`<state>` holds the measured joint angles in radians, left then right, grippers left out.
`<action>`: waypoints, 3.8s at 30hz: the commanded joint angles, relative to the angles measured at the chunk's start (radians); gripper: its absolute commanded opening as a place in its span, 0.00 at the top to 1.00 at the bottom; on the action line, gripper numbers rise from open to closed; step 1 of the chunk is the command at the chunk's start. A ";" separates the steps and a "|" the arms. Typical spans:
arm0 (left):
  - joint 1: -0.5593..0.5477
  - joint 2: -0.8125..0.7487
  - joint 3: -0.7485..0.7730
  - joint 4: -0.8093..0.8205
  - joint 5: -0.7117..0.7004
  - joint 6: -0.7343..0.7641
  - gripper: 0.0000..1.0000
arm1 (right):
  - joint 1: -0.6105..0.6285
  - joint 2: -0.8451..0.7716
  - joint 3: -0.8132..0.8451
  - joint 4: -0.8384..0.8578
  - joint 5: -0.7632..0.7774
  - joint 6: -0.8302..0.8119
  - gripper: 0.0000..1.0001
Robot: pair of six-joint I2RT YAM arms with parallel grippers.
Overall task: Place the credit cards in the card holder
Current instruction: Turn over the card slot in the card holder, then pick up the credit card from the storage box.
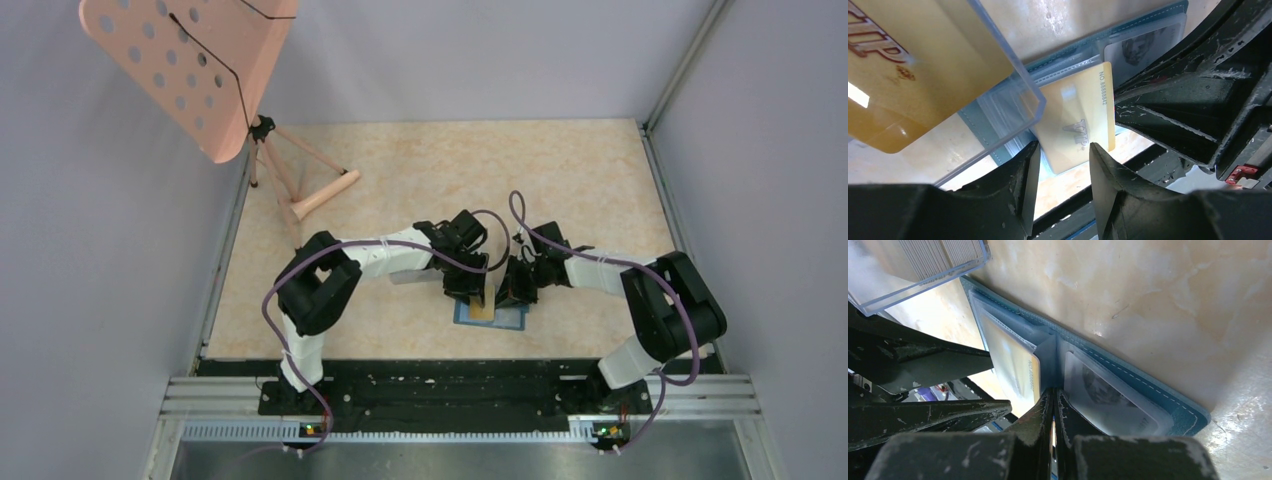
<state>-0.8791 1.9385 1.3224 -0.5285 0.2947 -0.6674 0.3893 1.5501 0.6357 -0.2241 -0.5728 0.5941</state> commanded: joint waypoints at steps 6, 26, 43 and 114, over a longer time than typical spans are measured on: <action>-0.003 -0.049 -0.023 0.158 0.104 -0.039 0.56 | 0.020 0.021 0.024 0.005 0.017 -0.022 1.00; -0.006 -0.087 0.018 0.208 0.146 -0.061 0.58 | 0.019 0.031 0.034 -0.007 0.010 -0.031 1.00; -0.015 -0.028 0.062 0.225 0.194 -0.044 0.59 | 0.021 0.038 0.054 -0.011 -0.004 -0.030 1.00; 0.482 -0.346 -0.221 0.090 0.098 0.050 0.45 | 0.082 0.132 0.646 -0.246 0.016 -0.091 0.92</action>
<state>-0.4419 1.6241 1.0641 -0.3798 0.4244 -0.6777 0.4137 1.6039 1.1717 -0.5167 -0.4995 0.4667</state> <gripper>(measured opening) 0.560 0.057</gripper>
